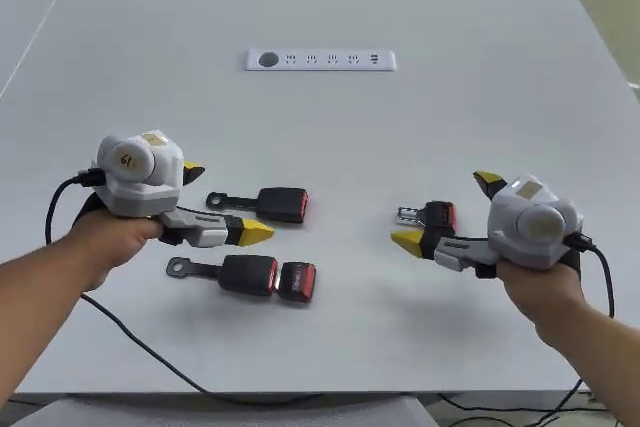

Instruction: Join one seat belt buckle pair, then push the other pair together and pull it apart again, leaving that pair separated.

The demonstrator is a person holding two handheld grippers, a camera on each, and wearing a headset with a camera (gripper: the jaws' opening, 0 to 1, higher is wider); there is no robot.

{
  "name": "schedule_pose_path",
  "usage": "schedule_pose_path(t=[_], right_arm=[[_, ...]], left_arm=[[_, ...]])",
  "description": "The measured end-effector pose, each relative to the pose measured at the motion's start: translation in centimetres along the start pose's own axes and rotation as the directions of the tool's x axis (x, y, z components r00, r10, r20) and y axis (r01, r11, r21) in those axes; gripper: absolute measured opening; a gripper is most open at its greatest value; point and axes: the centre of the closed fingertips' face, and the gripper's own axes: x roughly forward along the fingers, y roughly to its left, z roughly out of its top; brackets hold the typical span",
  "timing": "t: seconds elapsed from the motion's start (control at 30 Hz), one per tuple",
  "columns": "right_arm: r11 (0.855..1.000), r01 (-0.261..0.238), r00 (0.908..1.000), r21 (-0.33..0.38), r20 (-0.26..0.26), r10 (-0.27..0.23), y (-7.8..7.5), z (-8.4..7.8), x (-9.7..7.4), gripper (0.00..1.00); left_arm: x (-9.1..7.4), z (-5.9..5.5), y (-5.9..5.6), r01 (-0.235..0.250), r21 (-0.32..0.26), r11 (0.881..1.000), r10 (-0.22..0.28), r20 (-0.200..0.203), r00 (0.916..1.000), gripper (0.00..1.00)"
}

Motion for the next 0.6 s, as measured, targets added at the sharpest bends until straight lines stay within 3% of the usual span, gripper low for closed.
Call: schedule_pose_path(t=[0.13,0.3,0.53,0.6], right_arm=[[1.000,-0.004,0.9999,0.002,0.011,0.004,0.9,0.0,-0.3,1.00],[1.000,-0.021,0.9994,0.010,0.026,0.021,2.6,-0.1,-1.0,1.00],[1.000,-0.009,0.9996,-0.030,0.025,0.010,4.0,0.1,-2.6,1.00],[0.999,-0.003,0.9997,-0.039,0.026,0.004,4.3,0.2,-3.1,1.00]], left_arm=[[-1.9,-1.1,-0.4,-0.016,-0.029,0.999,0.016,0.014,0.9998,1.00],[-4.1,-2.7,-1.0,-0.024,-0.019,1.000,0.024,0.014,0.9996,1.00],[-6.7,-3.4,-1.2,-0.012,-0.021,1.000,0.013,0.070,0.9974,1.00],[-7.2,-3.9,-1.1,-0.009,-0.012,1.000,0.010,0.070,0.9975,1.00]])
